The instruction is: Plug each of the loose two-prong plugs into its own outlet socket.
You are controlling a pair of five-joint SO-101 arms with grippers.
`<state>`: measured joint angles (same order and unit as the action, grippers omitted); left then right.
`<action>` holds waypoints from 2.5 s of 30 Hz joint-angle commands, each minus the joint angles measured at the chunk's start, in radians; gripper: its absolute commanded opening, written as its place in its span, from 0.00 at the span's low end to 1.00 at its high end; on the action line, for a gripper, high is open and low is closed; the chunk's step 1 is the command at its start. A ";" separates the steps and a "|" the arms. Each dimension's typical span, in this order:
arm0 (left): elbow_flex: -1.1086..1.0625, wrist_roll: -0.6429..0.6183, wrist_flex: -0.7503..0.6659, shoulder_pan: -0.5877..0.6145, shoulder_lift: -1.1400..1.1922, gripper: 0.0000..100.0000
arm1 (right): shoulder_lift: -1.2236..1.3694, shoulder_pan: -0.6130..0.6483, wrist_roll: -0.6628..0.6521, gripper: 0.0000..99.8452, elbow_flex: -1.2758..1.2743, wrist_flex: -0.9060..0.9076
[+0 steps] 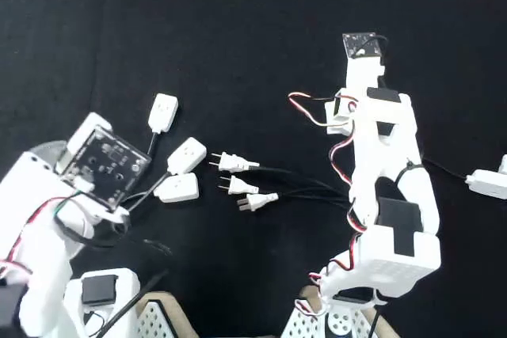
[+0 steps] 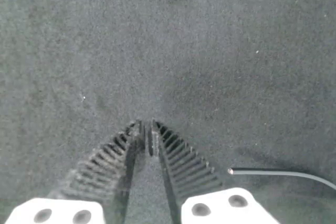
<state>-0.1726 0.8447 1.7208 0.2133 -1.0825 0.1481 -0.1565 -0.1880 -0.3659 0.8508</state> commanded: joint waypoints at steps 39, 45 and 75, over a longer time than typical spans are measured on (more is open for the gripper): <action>-1.115 -0.180 -0.681 -0.555 0.115 0.30 | -0.038 -0.040 0.000 0.01 -0.016 -0.051; -1.038 -0.100 -0.681 -0.446 0.115 0.30 | -0.038 -0.037 0.000 0.01 -0.018 -0.051; -1.204 -0.267 -0.440 -0.090 -0.585 0.30 | -0.162 0.353 0.084 0.02 -0.050 0.344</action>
<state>-1.2973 0.5930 1.2451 -0.0107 -1.4308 0.0361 0.0921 -0.1818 -0.4196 1.1224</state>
